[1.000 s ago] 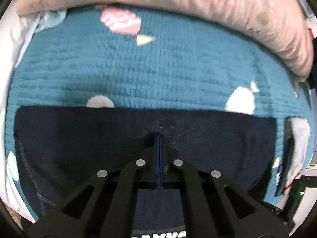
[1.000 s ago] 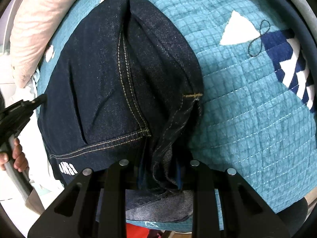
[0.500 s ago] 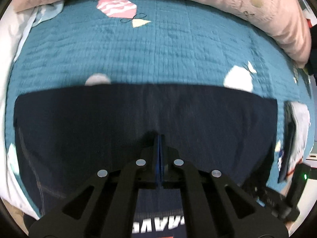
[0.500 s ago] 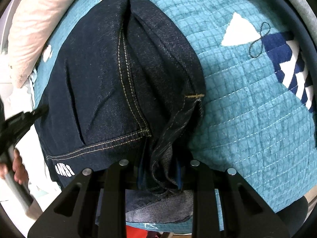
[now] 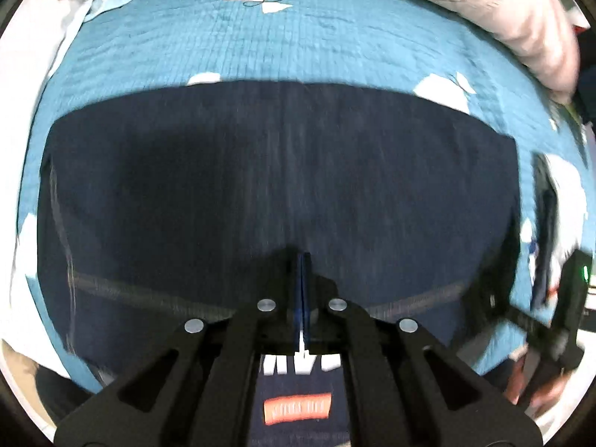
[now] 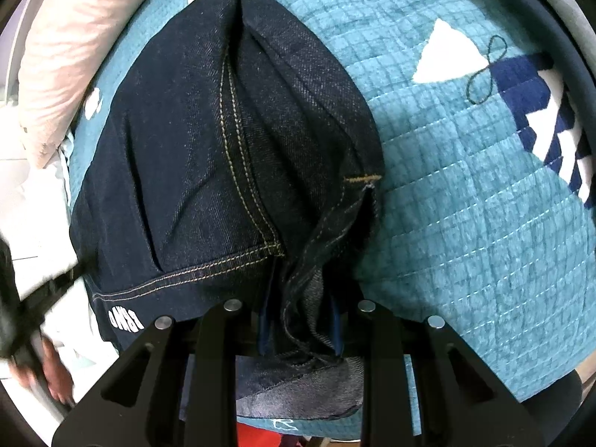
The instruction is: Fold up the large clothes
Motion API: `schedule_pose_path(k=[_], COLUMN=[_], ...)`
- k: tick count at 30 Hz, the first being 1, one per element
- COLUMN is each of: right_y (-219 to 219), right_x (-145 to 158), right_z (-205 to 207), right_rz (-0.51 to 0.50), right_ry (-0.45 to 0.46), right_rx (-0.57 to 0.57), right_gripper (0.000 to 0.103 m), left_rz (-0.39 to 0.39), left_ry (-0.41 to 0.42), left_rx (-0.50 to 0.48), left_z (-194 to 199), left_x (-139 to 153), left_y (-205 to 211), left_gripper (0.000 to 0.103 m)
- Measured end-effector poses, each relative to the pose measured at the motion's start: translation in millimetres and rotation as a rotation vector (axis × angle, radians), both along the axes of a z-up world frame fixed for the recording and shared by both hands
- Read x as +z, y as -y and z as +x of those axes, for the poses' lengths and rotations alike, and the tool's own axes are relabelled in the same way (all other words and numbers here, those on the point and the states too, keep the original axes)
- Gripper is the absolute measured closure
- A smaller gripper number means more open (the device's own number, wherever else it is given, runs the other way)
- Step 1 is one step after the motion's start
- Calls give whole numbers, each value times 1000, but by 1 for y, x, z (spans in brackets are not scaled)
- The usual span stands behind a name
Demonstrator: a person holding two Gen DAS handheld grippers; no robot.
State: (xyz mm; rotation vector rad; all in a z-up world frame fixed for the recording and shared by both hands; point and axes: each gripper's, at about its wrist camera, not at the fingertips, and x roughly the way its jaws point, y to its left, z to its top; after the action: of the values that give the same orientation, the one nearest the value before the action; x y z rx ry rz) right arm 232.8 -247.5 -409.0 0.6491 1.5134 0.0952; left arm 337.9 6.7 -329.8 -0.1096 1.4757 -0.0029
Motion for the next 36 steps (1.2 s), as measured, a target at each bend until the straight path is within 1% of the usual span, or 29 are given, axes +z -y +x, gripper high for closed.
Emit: schedule_pose_path(k=[2, 3, 5, 6, 8, 11, 13, 14, 15, 16, 17, 19, 21, 23, 25, 27, 29, 30, 32, 33, 34, 36], right_y=[0, -2, -3, -2, -2, 0, 0, 0, 0, 2, 2, 2, 2, 2, 4, 5, 10, 14, 13, 8, 6, 7], right_x=[1, 2, 2, 1, 1, 1, 1, 1, 1, 2, 2, 2, 2, 2, 2, 2, 0, 1, 9, 15, 19, 26], right_z=[-2, -2, -2, -2, -1, -2, -2, -2, -2, -3, -3, -3, -3, -3, -4, -5, -7, -9, -14, -18, -21, -27], right_rz=[-11, -20, -22, -18, -14, -15, -13, -11, -9, -10, -12, -14, -14, -9, -4, -6, 15, 34, 14, -26, -46, -44], right_ry=[8, 12, 12, 12, 13, 12, 12, 12, 12, 13, 13, 11, 9, 9, 11, 19, 15, 13, 52, 86, 99, 114], right_rx=[2, 6, 4, 0, -1, 0, 0, -2, -4, -2, -1, 0, -1, -5, -10, -5, -33, -67, -74, -65, -63, -93], right_gripper=[81, 81, 81, 81, 81, 81, 81, 81, 81, 81, 81, 81, 81, 81, 81, 81, 80, 81, 80, 80, 81, 84], left_rz=[-7, 6, 1, -4, -1, 31, 42, 41, 34, 24, 30, 55, 79, 110, 88, 97, 102, 103, 110, 109, 107, 103], left_ry=[-31, -42, -19, -9, -9, -3, -12, -17, -29, -46, -49, -7, -14, -26, -39, -31, -18, -23, -33, -31, -25, -10], left_rx=[4, -3, -1, 13, 39, 23, -13, -11, -8, -5, -10, -40, -28, -50, -74, -106, -111, -99, -95, -99, -104, -109], left_z=[-22, -31, -41, -42, -43, -55, -77, -87, -100, -111, -117, -123, -122, -124, -131, -141, -143, -142, -141, -140, -141, -142], left_x=[-10, -21, -36, -39, -39, -27, -19, -18, -20, -26, -34, -46, -44, -36, -33, -41, -51, -52, -51, -52, -51, -50], left_y=[-2, -2, -10, -12, -13, -11, -7, -7, -7, -8, -7, -5, -1, 10, 18, 21, 23, 24, 27, 25, 23, 24], left_gripper=[102, 102, 101, 101, 101, 102, 102, 102, 102, 102, 102, 101, 101, 102, 101, 102, 101, 101, 101, 101, 101, 101])
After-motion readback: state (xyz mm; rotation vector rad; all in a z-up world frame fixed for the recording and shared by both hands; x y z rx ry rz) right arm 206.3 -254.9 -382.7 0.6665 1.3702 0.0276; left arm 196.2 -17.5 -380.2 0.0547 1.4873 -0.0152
